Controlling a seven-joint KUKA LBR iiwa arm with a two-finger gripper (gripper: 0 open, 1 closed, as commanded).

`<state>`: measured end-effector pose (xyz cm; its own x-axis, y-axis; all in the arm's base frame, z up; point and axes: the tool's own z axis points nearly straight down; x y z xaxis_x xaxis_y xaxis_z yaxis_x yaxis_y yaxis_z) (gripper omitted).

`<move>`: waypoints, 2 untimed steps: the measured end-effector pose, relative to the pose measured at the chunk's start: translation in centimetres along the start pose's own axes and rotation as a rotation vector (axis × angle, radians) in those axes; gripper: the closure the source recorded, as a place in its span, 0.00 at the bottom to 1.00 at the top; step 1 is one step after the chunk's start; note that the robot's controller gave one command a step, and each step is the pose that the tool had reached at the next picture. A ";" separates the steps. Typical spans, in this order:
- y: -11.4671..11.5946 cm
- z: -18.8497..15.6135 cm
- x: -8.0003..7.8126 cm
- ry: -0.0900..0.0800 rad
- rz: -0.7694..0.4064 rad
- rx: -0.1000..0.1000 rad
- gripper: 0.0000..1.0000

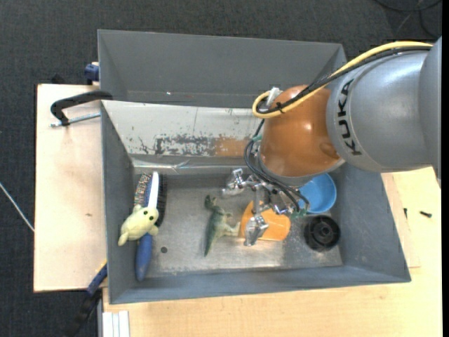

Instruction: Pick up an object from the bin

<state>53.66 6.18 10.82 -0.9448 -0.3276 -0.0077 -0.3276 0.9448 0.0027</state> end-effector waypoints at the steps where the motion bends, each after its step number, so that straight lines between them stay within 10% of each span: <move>1: -7.0 3.5 -0.8 -0.004 -0.060 0.001 0.00; 2: -6.8 3.3 -1.1 -0.012 -0.061 0.004 1.00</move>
Offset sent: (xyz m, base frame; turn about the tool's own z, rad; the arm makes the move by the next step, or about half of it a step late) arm 0.0277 -0.0636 -0.0382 -0.0623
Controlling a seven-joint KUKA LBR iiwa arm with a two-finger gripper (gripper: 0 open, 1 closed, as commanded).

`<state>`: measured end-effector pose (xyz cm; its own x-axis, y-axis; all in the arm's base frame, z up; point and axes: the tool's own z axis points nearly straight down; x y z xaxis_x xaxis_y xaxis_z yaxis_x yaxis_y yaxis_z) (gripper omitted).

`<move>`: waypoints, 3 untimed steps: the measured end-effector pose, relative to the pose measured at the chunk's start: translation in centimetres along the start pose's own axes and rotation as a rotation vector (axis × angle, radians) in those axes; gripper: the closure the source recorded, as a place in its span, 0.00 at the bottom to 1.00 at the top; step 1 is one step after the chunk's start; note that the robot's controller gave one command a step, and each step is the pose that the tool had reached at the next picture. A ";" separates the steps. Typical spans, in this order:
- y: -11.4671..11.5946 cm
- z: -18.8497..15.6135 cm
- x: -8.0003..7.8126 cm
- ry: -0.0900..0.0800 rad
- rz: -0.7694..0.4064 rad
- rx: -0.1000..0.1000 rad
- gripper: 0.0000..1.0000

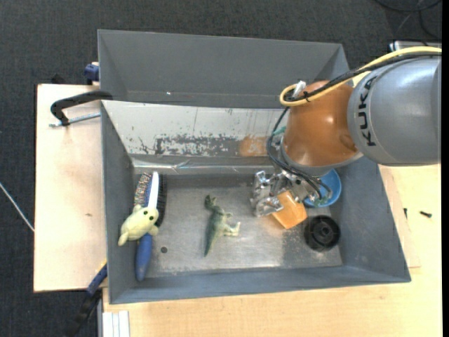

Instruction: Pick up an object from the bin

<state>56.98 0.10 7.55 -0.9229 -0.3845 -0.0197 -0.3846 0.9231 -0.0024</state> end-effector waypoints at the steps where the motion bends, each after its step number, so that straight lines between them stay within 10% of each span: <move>1: 3.4 -4.3 -3.0 0.008 -0.148 -0.003 1.00; 2: 3.3 -4.2 -2.8 0.013 -0.145 -0.004 0.00; 3: 6.0 -15.2 -2.4 0.005 -0.024 -0.001 0.00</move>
Offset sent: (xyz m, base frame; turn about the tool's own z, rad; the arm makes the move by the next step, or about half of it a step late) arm 0.0114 0.0395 0.0410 -0.1462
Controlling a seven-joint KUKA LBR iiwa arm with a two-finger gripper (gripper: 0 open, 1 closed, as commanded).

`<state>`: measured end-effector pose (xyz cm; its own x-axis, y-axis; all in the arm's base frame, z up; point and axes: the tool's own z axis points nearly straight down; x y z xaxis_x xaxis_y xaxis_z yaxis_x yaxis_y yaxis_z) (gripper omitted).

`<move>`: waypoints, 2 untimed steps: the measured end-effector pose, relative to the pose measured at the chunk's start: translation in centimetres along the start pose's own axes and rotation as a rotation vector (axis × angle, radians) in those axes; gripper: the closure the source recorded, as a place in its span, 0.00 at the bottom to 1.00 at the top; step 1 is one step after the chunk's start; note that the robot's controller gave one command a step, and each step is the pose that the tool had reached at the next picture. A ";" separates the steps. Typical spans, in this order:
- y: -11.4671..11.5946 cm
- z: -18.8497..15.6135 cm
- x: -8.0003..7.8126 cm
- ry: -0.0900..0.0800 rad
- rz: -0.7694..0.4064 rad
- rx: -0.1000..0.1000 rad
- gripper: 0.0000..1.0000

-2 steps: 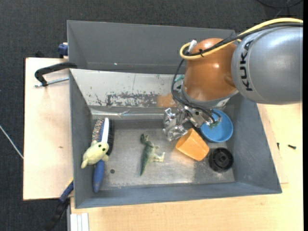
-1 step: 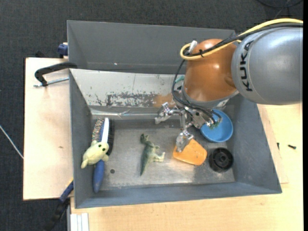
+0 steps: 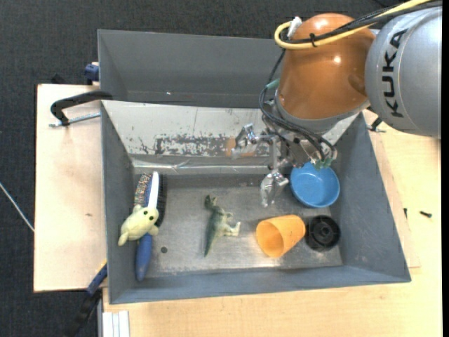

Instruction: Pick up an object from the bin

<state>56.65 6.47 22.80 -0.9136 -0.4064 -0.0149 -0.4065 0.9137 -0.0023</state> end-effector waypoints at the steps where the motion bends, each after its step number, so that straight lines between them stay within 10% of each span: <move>1: -4.1 9.1 5.4 0.018 -0.020 -0.004 0.00; 2: -4.0 4.0 5.4 0.006 0.338 0.001 0.00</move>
Offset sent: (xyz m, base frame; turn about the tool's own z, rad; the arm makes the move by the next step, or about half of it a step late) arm -0.0308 -0.0568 -0.0887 -0.0253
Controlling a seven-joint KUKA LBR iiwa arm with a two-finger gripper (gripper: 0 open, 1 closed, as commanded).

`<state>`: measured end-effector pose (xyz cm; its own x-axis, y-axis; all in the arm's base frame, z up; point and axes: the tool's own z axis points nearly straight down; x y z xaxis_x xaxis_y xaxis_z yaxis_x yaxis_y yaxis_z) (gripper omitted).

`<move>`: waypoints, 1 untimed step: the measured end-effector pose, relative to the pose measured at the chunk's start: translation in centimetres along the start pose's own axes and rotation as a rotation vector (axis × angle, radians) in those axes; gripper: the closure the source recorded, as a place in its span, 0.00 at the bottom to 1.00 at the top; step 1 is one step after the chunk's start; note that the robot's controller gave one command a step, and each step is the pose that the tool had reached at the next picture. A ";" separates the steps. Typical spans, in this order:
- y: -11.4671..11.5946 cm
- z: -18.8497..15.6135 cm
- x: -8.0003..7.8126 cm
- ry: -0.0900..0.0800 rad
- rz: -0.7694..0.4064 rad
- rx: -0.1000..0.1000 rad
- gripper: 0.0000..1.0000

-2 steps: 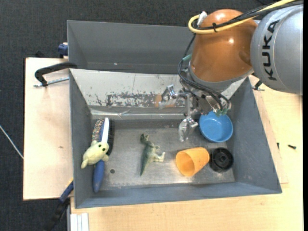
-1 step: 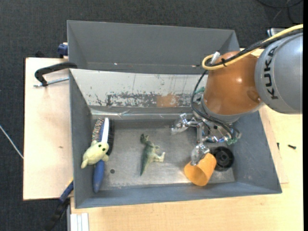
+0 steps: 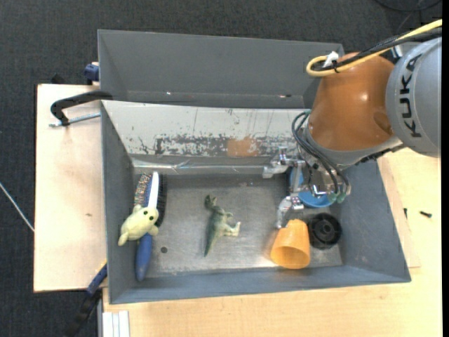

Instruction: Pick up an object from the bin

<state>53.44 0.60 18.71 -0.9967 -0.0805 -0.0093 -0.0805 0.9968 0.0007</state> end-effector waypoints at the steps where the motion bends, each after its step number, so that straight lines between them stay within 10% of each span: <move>1: -10.8 5.5 5.1 0.014 -0.048 0.002 0.00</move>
Offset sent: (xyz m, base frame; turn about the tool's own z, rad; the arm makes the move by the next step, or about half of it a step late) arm -0.0403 -0.1063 -0.0538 -0.0562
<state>49.25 -10.54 13.17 -0.9918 -0.1280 0.0046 -0.1280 0.9918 -0.0016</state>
